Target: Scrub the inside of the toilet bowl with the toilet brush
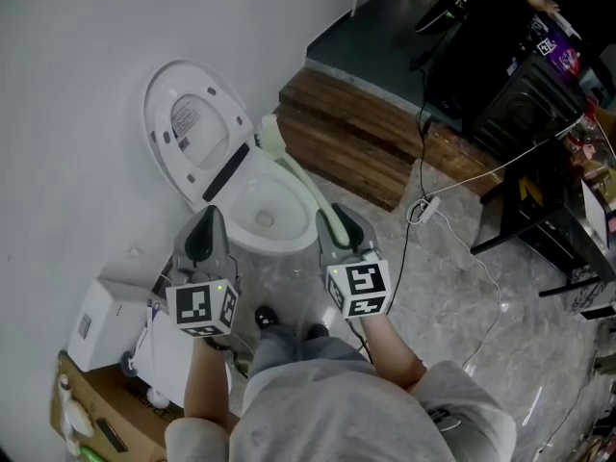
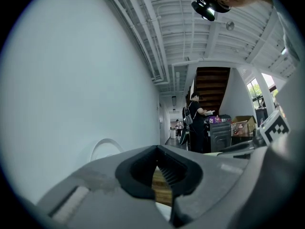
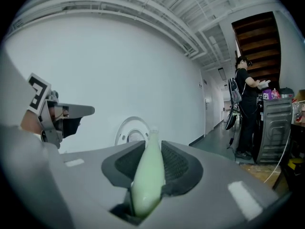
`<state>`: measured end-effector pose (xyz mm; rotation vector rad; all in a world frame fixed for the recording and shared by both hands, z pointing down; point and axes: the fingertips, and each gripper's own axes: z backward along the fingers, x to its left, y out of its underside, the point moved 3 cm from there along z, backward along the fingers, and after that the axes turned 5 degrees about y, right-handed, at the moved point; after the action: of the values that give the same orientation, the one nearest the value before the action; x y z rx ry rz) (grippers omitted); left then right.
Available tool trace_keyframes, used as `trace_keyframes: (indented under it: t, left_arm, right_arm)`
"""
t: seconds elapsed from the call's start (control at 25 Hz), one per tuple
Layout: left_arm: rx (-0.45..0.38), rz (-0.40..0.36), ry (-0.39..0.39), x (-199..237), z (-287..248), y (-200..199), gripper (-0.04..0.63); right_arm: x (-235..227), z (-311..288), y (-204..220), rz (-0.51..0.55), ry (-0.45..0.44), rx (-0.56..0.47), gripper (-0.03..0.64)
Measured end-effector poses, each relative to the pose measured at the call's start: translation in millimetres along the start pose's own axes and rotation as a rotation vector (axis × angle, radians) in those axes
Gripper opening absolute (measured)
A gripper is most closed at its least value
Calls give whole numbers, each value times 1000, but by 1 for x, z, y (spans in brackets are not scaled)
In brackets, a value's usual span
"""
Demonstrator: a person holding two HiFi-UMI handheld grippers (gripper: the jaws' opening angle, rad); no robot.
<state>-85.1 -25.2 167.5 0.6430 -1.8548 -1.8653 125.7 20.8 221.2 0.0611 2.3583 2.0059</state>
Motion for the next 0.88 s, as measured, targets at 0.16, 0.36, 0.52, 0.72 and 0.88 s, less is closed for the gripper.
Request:
trace_keyframes:
  t: [0.16, 0.36, 0.52, 0.72, 0.88]
  left_arm:
    - [-23, -1, -20, -7, 9, -13, 5]
    - [-50, -4, -40, -16, 22, -24, 5]
    - [-59, -11, -52, -27, 29, -31, 5]
    - [-73, -5, -60, -39, 38, -35, 5]
    - [-77, 0, -66, -45, 44, -35, 5]
  right_arm:
    - [-6, 13, -17, -5, 3, -48, 104]
    - [-9, 32, -34, -8, 5, -106, 104]
    - [-15, 44, -45, 4, 6, -140, 104]
    - [-20, 59, -54, 7, 8, -177, 104]
    - [-21, 69, -61, 15, 12, -206, 104]
